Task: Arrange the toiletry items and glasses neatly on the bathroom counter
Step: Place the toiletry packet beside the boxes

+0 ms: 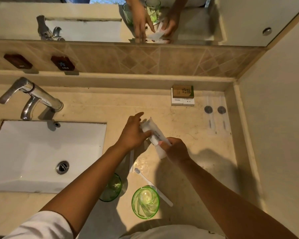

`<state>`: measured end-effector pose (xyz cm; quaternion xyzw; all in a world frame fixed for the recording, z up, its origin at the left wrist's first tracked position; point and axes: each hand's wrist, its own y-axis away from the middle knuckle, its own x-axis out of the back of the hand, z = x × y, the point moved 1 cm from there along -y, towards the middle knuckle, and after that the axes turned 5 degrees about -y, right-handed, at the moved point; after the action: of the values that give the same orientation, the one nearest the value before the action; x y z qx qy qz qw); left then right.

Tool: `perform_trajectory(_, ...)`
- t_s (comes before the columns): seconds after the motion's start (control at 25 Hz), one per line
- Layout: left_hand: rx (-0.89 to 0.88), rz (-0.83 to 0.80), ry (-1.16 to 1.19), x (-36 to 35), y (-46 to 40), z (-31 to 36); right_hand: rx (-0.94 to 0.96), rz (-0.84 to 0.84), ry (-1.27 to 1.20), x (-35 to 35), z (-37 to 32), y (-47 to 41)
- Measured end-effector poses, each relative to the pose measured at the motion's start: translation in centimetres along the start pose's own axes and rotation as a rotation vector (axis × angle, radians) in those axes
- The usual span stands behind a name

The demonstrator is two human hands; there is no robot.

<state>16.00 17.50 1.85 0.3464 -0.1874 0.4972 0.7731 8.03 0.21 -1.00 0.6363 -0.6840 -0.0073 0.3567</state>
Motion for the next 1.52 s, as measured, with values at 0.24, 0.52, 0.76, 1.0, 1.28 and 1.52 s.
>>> perform_trajectory(0.24, 0.314, -0.081, 0.697, -1.6, -2.1, 2.1, -0.129, 0.043, -0.351, 0.9, -2.4, -3.5)
perform_trajectory(0.52, 0.388, -0.004, 0.646, -2.3, -7.2, 2.4, -0.184, 0.045, -0.355, 1.0, -1.9, -7.9)
perform_trajectory(0.76, 0.377, 0.028, 0.426, -3.1, -12.2, 2.3, -0.189, 0.164, -0.326, 1.1, -1.1, -11.5)
perform_trajectory(1.0, 0.231, 0.048, 0.081, -2.9, -14.8, 2.2, -0.125, 0.246, -0.215, 0.2, -1.5, -13.5)
perform_trajectory(1.28, 0.072, 0.133, -0.159, -3.4, -14.4, 2.2, -0.028, 0.301, 0.036, 0.4, -1.5, -13.4)
perform_trajectory(1.52, -0.297, 0.103, -0.491, -2.8, -12.9, 0.7, 0.152, 0.335, 0.25, 1.0, -0.7, -11.9)
